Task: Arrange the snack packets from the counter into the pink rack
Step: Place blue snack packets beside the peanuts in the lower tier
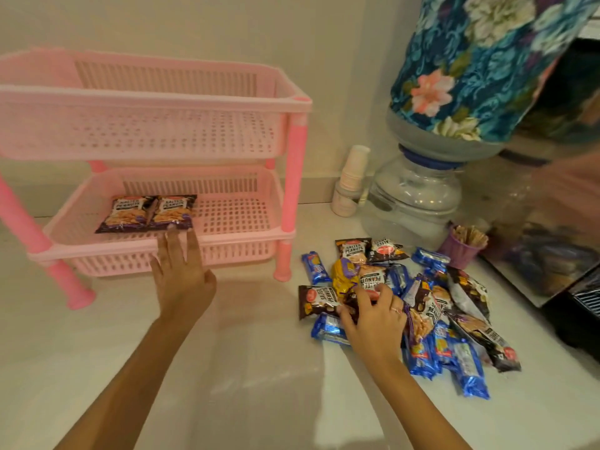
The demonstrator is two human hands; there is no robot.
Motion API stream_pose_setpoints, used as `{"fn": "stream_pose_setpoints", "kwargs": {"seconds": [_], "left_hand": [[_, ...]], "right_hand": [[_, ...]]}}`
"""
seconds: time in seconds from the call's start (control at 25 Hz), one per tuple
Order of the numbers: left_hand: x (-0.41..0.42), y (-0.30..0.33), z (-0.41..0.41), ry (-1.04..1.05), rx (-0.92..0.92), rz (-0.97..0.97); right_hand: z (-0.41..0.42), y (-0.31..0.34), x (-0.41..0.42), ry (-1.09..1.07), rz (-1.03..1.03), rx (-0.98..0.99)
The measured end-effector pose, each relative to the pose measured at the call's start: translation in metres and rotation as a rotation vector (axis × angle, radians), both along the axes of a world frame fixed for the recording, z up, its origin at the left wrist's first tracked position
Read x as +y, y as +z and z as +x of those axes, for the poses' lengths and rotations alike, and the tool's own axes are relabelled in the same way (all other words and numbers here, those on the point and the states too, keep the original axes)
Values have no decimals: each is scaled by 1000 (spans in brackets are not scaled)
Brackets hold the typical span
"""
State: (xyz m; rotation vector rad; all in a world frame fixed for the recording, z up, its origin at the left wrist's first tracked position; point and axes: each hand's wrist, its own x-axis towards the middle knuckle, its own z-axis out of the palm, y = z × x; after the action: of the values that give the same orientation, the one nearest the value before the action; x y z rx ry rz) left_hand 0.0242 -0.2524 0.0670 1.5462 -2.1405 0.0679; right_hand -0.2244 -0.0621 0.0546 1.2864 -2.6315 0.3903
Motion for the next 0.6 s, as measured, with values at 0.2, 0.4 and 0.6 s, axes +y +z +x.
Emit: {"fn": "stream_pose_setpoints", "kwargs": {"seconds": [0.2, 0.4, 0.6], "left_hand": [[106, -32, -83, -532, 154, -171], [137, -60, -130, -785, -156, -43], [145, -59, -122, -673, -280, 172]], "right_hand": [[-17, -21, 23, 55, -48, -78], [-22, -25, 26, 172, -56, -215], [-11, -16, 33, 207, 183, -312]]}}
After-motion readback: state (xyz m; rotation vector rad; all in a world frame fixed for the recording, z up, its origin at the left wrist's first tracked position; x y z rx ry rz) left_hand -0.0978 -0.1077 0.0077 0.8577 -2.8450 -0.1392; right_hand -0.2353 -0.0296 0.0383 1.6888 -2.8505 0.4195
